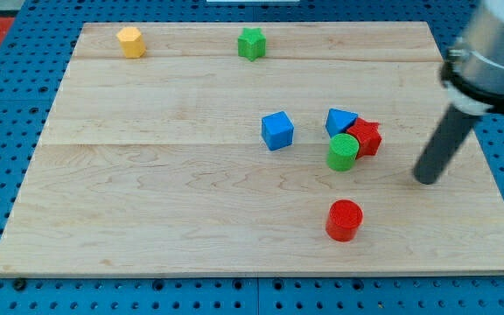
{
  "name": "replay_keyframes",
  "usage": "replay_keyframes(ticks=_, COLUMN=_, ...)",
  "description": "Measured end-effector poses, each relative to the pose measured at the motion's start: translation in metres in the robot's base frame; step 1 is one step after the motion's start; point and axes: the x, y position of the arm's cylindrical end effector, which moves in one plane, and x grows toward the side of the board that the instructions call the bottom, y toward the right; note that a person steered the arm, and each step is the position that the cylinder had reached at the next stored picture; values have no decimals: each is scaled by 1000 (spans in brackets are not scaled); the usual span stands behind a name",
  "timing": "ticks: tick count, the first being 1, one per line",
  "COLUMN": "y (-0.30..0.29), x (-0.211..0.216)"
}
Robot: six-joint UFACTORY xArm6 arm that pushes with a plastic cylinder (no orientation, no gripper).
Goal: Slide the red star to the top right of the blue triangle
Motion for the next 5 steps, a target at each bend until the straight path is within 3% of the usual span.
replay_keyframes(ticks=1, y=-36, x=-5)
replay_keyframes(ticks=4, y=-19, x=-106)
replay_keyframes(ticks=5, y=-24, x=-72)
